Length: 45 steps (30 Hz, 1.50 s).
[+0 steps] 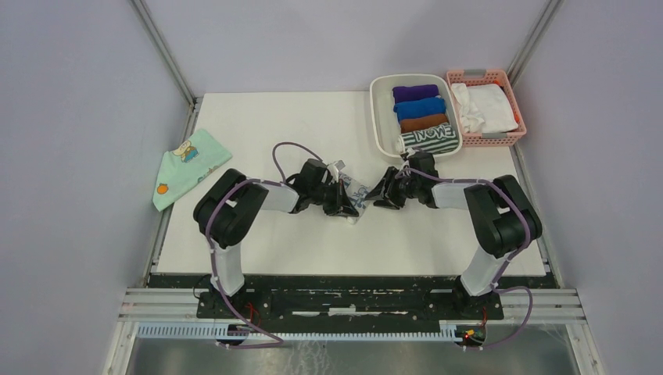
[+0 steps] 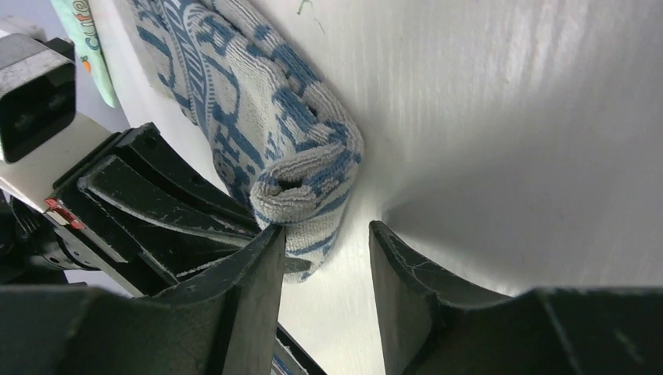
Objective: Roll the towels
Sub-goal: Roll the towel at the center of the board.
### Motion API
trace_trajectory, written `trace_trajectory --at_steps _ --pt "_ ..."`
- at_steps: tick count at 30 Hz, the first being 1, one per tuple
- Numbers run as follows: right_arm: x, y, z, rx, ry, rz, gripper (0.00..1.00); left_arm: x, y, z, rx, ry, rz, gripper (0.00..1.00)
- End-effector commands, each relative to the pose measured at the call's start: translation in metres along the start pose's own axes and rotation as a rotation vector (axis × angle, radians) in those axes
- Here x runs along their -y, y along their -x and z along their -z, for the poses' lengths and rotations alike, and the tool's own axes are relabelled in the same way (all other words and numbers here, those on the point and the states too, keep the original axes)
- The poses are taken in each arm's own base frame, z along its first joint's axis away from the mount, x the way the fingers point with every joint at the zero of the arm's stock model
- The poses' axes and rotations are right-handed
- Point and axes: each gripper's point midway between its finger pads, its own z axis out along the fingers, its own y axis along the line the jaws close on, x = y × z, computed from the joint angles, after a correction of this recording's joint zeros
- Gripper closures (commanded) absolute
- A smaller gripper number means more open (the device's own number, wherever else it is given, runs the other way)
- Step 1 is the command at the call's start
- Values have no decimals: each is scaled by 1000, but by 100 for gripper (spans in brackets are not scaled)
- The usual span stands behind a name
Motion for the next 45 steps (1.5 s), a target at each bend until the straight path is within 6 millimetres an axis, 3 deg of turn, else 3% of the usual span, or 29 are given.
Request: trace_trajectory --at_steps 1,17,24,32,41,45 --pt "-25 15 -5 43 121 35 48 -23 -17 -5 -63 90 84 97" --pt "-13 20 -19 84 121 -23 45 -34 -20 -3 -77 132 118 97" --pt "19 18 -26 93 -18 -42 49 -35 -23 -2 -81 137 123 97" --pt "54 9 -21 67 -243 -55 64 -35 -31 2 -86 130 148 97" --pt "46 5 -2 54 -458 10 91 -41 -41 35 -41 279 93 76" --pt "36 2 6 30 -512 13 92 -48 -34 64 38 441 30 64"
